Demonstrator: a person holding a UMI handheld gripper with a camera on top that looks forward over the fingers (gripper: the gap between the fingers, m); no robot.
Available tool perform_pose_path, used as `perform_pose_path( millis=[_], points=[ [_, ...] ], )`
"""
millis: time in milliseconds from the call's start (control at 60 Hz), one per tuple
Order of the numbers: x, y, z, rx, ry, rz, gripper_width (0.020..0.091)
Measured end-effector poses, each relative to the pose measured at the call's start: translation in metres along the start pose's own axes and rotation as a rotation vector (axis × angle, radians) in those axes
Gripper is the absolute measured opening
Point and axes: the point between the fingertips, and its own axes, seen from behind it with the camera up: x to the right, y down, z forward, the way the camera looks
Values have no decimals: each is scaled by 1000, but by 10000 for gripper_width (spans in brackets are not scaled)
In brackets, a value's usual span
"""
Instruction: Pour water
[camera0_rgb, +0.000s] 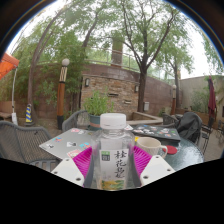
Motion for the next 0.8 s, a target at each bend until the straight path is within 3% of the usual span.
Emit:
perform_pose_path(
  millis=[100,167,283,367,450,550,650,800],
  points=[
    [-5,3,6,-36,-45,-14,539],
    [-8,5,10,-63,-78,-15,469],
    [-25,5,19,-132,-177,29,468],
    [-39,-35,26,-119,-256,147,468],
    [-47,-85,38,-145,-337,488,468],
    [-32,-114,54,-211,-410,1041,467],
    [-13,-108,72,-324,-440,1582,465],
    [4,-99,96,-371,-397,2111,466]
  ],
)
